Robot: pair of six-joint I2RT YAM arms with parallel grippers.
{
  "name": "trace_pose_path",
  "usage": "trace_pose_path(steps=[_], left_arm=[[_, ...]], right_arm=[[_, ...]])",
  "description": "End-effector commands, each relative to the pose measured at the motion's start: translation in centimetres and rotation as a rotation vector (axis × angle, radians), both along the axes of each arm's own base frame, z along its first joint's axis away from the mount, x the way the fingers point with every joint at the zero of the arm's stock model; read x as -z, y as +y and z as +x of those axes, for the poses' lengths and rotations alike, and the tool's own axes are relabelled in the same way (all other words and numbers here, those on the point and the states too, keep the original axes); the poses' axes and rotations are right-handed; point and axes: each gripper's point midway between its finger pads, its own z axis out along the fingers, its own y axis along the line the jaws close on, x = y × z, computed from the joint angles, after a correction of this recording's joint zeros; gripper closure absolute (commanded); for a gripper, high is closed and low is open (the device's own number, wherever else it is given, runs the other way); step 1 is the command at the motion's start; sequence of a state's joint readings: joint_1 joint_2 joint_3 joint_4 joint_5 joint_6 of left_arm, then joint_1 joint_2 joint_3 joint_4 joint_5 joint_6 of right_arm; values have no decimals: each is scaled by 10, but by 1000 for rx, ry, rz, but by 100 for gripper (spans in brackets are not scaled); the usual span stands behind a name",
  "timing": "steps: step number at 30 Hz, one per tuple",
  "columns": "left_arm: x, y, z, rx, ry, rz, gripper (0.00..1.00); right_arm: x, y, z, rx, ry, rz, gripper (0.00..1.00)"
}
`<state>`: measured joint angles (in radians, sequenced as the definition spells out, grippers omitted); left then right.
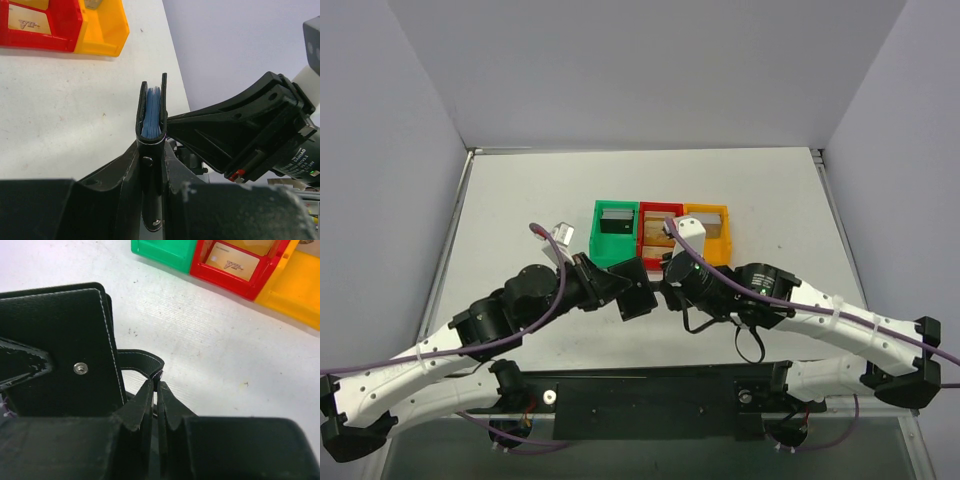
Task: Take the credit cards out of the card holder
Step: Open the card holder.
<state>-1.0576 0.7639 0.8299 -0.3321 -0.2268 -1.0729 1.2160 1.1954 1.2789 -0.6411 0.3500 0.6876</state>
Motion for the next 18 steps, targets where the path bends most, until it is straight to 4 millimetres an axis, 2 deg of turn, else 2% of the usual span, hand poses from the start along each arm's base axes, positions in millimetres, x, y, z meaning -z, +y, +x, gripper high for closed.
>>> trace_pose_path(steps=[1, 6, 7, 8, 9, 10, 14, 15, 18], left_arm=[[-29, -1, 2, 1, -37, -108, 100], [-28, -4, 1, 23, -45, -121, 100], [-29, -4, 1, 25, -54, -125, 100], [-31, -6, -1, 44, -66, -140, 100], [-32, -7, -1, 51, -72, -146, 100], [-35, -9, -4, 71, -88, -167, 100], [-41, -12, -8, 131, -132, -225, 100], [-49, -14, -11, 165, -157, -263, 100], [-58, -17, -11, 220, -198, -331, 100]], right_arm=[[5, -18, 0, 17, 1, -32, 100], [6, -19, -1, 14, 25, 7, 100], [5, -20, 1, 22, 37, 23, 94], [7, -21, 1, 29, 43, 30, 83], [5, -24, 2, 36, 45, 45, 78], [7, -25, 3, 42, 52, 49, 69], [4, -34, 4, 57, 60, 93, 61], [0, -38, 4, 63, 57, 110, 60], [-8, -47, 3, 69, 47, 148, 56]])
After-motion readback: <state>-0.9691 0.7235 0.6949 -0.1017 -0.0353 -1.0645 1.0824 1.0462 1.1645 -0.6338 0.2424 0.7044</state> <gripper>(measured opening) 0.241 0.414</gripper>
